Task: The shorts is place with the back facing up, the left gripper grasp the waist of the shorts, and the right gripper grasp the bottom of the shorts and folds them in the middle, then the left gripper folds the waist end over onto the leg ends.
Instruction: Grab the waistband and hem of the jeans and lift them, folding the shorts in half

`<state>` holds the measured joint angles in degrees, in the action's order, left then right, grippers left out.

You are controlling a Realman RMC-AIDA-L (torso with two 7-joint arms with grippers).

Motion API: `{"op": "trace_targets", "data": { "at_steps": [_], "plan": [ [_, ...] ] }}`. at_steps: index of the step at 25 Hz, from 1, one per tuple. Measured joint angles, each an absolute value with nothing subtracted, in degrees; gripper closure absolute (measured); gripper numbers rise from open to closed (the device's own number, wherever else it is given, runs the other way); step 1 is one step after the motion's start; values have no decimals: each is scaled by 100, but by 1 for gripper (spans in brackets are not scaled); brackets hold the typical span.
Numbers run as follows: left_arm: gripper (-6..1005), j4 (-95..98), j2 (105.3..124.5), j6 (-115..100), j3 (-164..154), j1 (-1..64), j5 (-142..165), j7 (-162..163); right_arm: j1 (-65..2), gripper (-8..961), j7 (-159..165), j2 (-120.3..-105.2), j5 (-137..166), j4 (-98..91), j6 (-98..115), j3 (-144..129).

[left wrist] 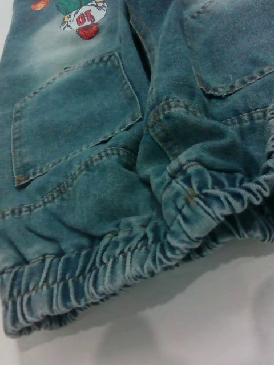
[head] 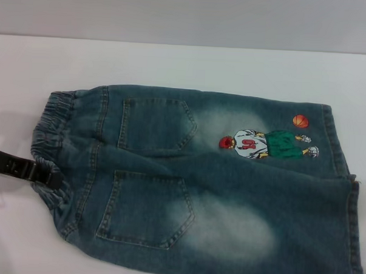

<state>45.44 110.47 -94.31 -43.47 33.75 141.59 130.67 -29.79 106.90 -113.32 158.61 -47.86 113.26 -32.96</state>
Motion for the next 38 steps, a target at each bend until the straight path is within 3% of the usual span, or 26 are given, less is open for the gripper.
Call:
{"op": "trace_targets", "data": {
  "at_steps": [38],
  "plan": [
    [954, 4544, 11066, -9395, -4350, 3381, 14159, 13047, -3138, 418, 10777, -11374, 16064, -4822, 11333, -3507]
  ]
}}
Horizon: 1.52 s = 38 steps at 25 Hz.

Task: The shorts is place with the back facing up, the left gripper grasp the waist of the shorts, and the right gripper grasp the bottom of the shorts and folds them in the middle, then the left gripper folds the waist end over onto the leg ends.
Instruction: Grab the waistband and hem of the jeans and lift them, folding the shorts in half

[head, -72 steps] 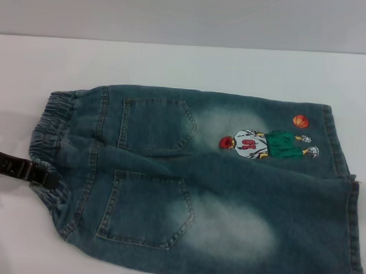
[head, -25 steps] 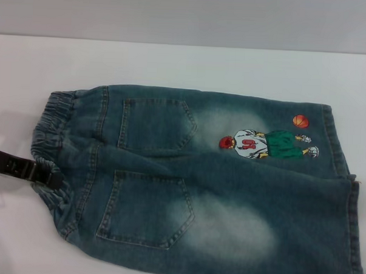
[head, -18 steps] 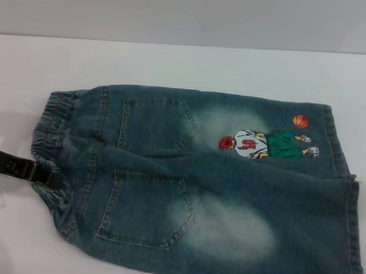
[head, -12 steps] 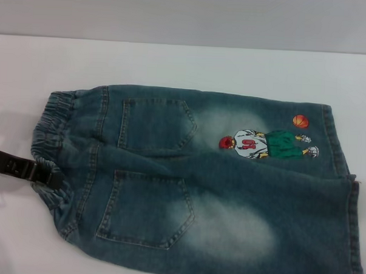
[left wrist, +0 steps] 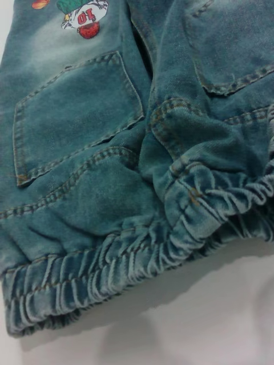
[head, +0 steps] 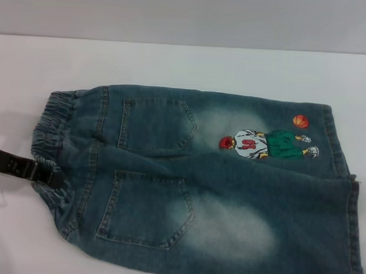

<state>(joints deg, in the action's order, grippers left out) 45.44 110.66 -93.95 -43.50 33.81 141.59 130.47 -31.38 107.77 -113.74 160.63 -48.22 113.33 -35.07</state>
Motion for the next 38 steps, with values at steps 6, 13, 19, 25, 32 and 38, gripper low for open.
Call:
{"op": "trace_targets", "data": {
  "at_steps": [6, 13, 19, 25, 32, 38],
  "plan": [
    [953, 4544, 11081, -9395, -4350, 3391, 14159, 13044, -3155, 419, 10802, -11373, 16084, -4768, 11300, -3629],
    [953, 4544, 11082, -9396, -4350, 3393, 14159, 13042, -3158, 419, 10811, -11372, 16085, -4763, 11293, -3649],
    [953, 4544, 11092, -9396, -4351, 3393, 14159, 13041, -3189, 420, 10811, -11385, 16085, -4755, 11236, -3667],
    [953, 4544, 11094, -9395, -4351, 3393, 14159, 13035, -3221, 420, 10810, -11449, 16090, -4754, 11161, -3666],
    [953, 4544, 11100, -9386, -4350, 3392, 14159, 13026, -3273, 421, 10810, -11506, 16107, -4754, 11117, -3665],
    [953, 4544, 11100, -9386, -4351, 3392, 14159, 13025, -3321, 421, 10811, -11514, 16082, -4792, 11107, -3639]
  ]
}}
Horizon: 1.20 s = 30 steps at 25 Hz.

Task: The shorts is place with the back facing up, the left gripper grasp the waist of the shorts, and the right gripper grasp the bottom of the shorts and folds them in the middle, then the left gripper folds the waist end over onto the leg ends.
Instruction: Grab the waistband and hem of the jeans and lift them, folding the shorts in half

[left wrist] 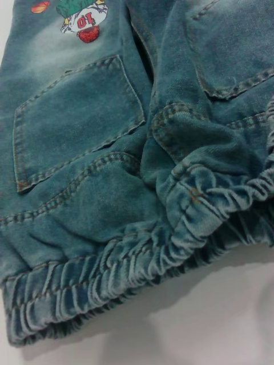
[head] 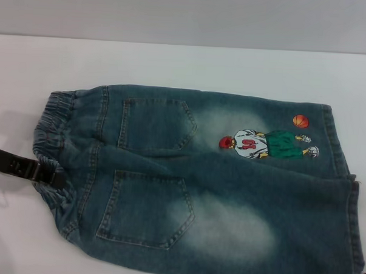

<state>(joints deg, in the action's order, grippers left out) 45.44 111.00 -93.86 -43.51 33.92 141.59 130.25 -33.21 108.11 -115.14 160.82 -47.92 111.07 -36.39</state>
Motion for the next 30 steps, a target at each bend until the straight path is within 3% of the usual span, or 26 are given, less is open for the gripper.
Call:
{"op": "trace_targets", "data": {
  "at_steps": [20, 26, 30],
  "plan": [
    [952, 4524, 11109, -9369, -4350, 3392, 14159, 13016, -3482, 423, 10748, -11659, 16066, -4877, 11089, -3673],
    [952, 4522, 11109, -9334, -4350, 3392, 14159, 13016, -3477, 646, 10692, -11710, 16066, -4878, 11023, -3863],
    [952, 4523, 11108, -9332, -4350, 3392, 14159, 13016, -3477, 726, 10690, -11737, 16067, -4878, 10993, -3888]
  ]
}}
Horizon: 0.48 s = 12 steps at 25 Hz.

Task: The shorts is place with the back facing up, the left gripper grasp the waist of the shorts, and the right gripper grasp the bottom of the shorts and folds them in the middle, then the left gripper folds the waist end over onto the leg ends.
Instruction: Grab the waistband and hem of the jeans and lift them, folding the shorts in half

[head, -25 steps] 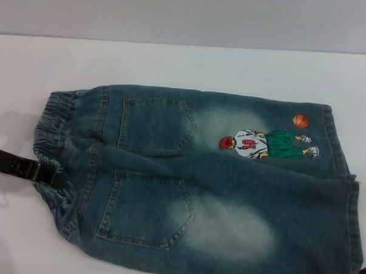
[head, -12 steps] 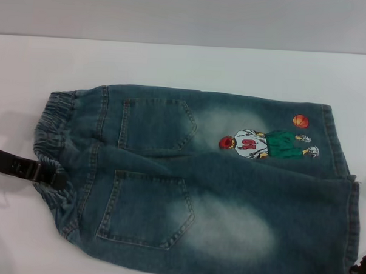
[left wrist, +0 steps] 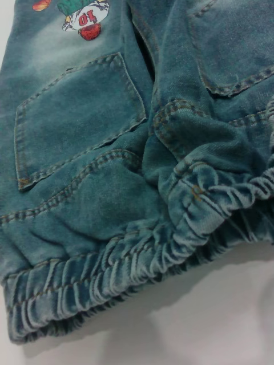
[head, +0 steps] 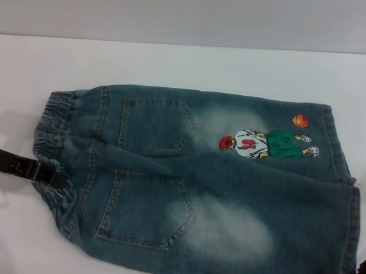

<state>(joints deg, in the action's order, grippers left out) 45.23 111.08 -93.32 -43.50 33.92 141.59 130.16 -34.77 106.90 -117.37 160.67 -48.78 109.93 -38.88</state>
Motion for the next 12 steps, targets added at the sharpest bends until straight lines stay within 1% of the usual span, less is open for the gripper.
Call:
{"op": "trace_targets", "data": {
  "at_steps": [7, 9, 12],
  "plan": [
    [952, 4532, 11108, -9333, -4350, 3398, 14159, 13016, -3469, 866, 10682, -11780, 16066, -4903, 10861, -3907],
    [952, 4539, 11108, -9333, -4350, 3399, 14159, 13016, -3443, 954, 10677, -11811, 16061, -4957, 10792, -3917],
    [952, 4545, 11109, -9331, -4330, 3412, 14152, 13016, -3416, 954, 10624, -11826, 15958, -4998, 10723, -3927]
  ]
}}
